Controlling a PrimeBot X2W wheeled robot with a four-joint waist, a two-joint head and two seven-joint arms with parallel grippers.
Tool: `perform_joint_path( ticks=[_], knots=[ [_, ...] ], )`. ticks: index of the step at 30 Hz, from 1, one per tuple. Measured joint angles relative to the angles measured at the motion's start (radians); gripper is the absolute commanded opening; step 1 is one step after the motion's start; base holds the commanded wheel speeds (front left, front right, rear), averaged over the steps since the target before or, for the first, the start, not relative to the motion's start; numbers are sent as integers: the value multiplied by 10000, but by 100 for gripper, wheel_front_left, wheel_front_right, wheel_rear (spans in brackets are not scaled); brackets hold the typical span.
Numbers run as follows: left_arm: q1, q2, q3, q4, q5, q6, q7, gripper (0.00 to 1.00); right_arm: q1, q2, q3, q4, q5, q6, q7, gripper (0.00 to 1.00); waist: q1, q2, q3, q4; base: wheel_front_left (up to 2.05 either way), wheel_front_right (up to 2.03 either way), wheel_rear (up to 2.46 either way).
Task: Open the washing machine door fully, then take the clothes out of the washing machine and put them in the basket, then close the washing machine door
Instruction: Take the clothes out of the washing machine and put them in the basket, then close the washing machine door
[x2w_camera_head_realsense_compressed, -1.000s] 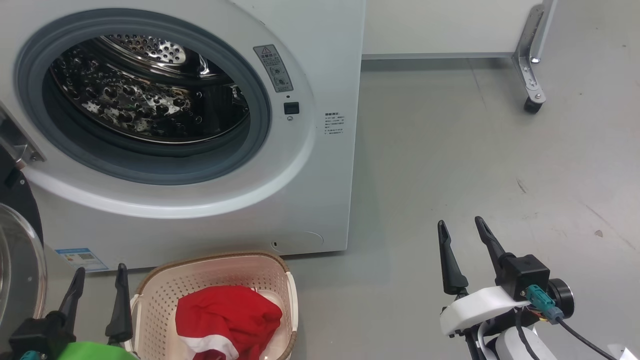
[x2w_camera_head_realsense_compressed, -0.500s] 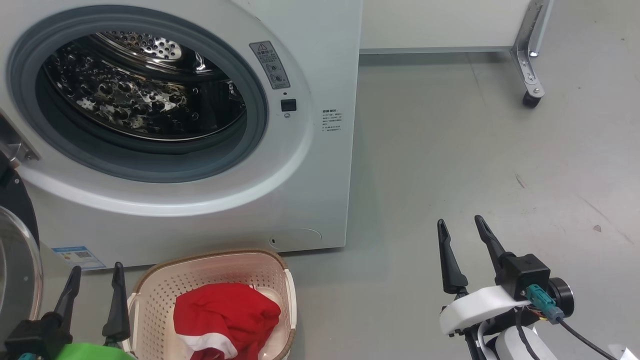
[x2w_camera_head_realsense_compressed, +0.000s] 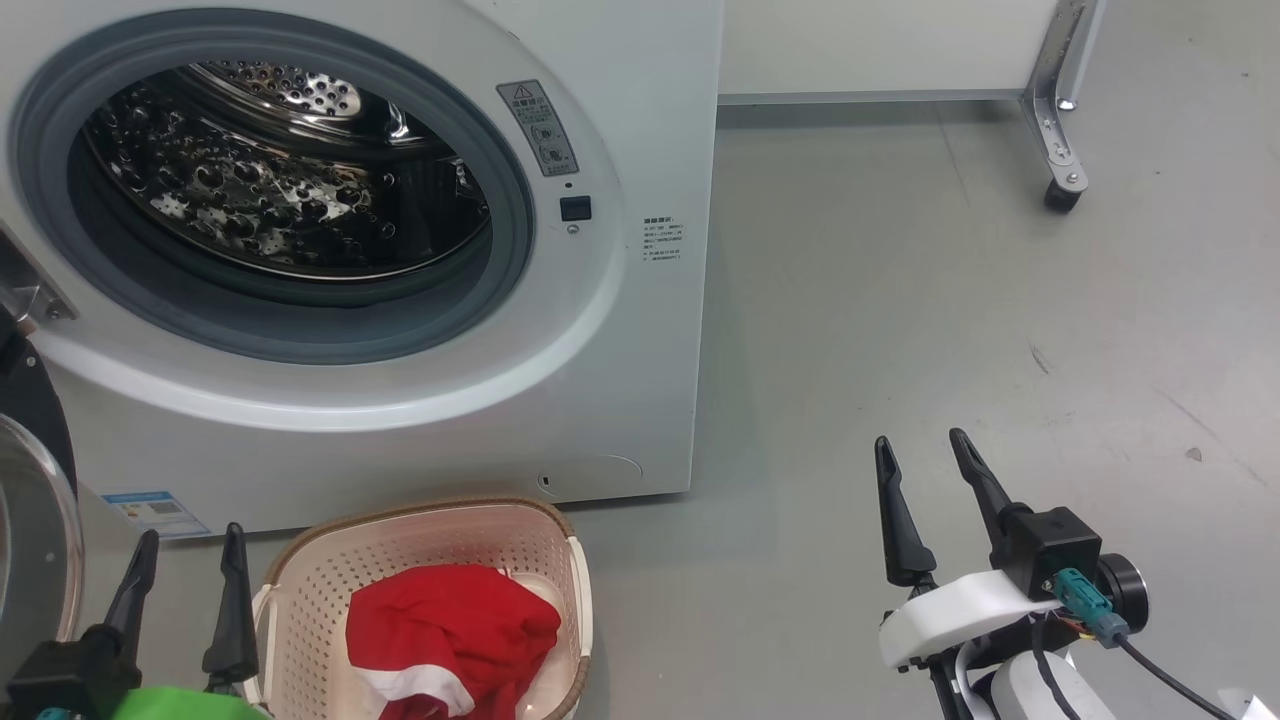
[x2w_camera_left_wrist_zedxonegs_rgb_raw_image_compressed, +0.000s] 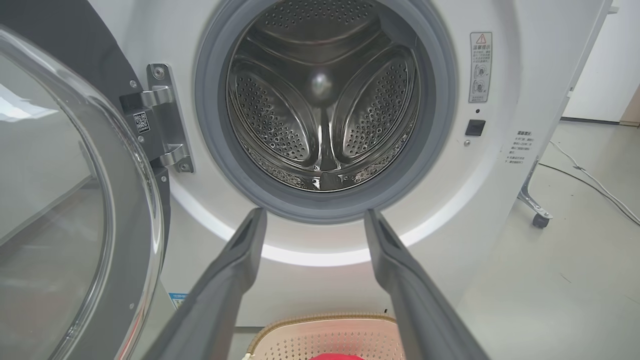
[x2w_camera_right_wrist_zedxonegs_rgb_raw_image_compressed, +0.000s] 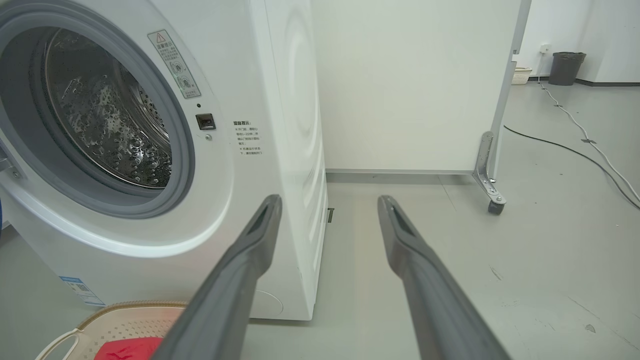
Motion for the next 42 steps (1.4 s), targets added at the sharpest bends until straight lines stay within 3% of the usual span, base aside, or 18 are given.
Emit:
perform_joint_path(
  ticks=[42],
  knots=[
    [60, -341, 671, -119, 558, -190, 0, 100, 46, 2, -59, 19, 0, 4, 0, 100, 0, 0, -67, 170, -67, 67, 0]
  ],
)
